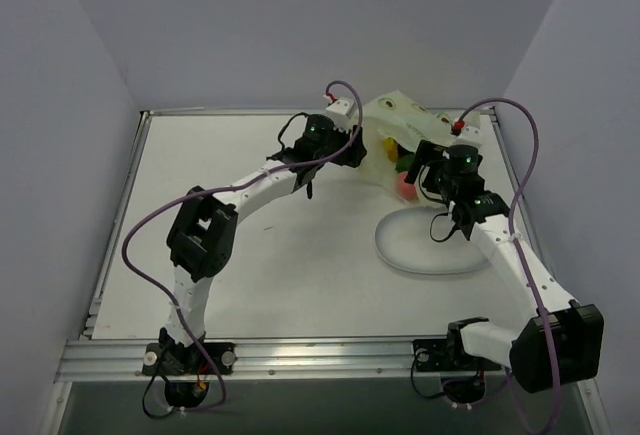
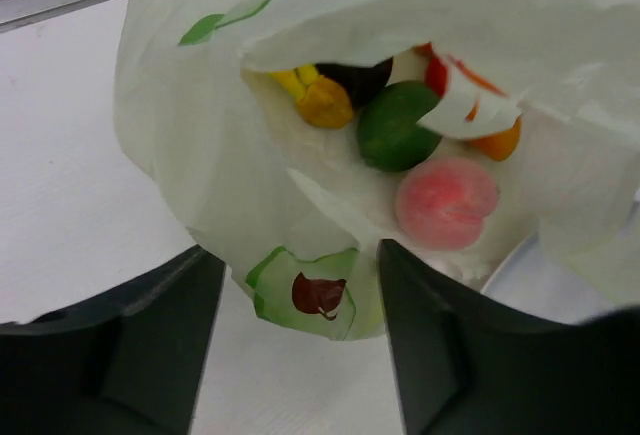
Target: Take the fake fruits out of the plastic bag
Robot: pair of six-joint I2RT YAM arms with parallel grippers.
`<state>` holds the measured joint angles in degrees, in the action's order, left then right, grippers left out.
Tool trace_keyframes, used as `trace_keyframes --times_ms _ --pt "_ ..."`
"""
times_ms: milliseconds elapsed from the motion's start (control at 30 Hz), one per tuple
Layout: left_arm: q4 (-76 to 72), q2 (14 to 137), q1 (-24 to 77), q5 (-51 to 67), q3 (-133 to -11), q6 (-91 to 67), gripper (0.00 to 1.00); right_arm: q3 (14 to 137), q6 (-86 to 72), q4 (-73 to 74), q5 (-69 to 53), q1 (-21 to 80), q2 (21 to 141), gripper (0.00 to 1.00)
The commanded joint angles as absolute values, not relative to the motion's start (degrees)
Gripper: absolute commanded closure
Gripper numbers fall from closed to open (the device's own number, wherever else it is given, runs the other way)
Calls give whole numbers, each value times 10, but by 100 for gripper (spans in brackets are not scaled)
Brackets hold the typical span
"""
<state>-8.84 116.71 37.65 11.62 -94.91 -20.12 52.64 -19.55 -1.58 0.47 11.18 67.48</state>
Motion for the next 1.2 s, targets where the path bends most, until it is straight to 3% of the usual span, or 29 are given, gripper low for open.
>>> trace_keyframes --times_ms 0,33,133,167,267,300,367,400,567,733,900,1033,1133,1167 --pt "-88 1151 368 127 -973 -189 45 515 -199 -3 169 112 664 10" --pt "-100 1140 369 128 -963 -192 64 519 -199 -3 178 111 675 10" --pt "-140 1109 377 118 -908 -198 95 545 -194 -6 193 93 755 16" --pt "-154 1102 379 115 -895 -199 97 555 -195 -20 184 70 773 22" --pt "-187 1068 397 105 -833 -203 98 573 -211 -106 111 9 827 56" --pt "-197 1059 408 92 -798 -204 98 583 -214 -147 97 4 859 83" --pt "-227 1029 418 77 -763 -207 98 619 -201 -176 50 -13 902 98" --pt "-240 1020 425 70 -730 -216 98 664 -193 -184 36 -12 950 100" --pt "-274 981 435 46 -685 -229 98 843 -162 -150 -132 17 1087 100" --pt "-287 940 448 7 -647 -229 98 1051 -104 -77 -213 90 1200 100" --pt "-282 945 467 11 -643 -236 98 991 -106 -87 -230 41 1163 100" --pt "-297 993 497 7 -665 -246 97 898 -113 -92 -130 -29 1108 99" --pt "-302 1030 512 9 -697 -254 98 832 -122 -105 -16 -75 1071 79" --pt "-303 1038 512 9 -703 -264 98 819 -137 -109 -2 -90 1059 49"
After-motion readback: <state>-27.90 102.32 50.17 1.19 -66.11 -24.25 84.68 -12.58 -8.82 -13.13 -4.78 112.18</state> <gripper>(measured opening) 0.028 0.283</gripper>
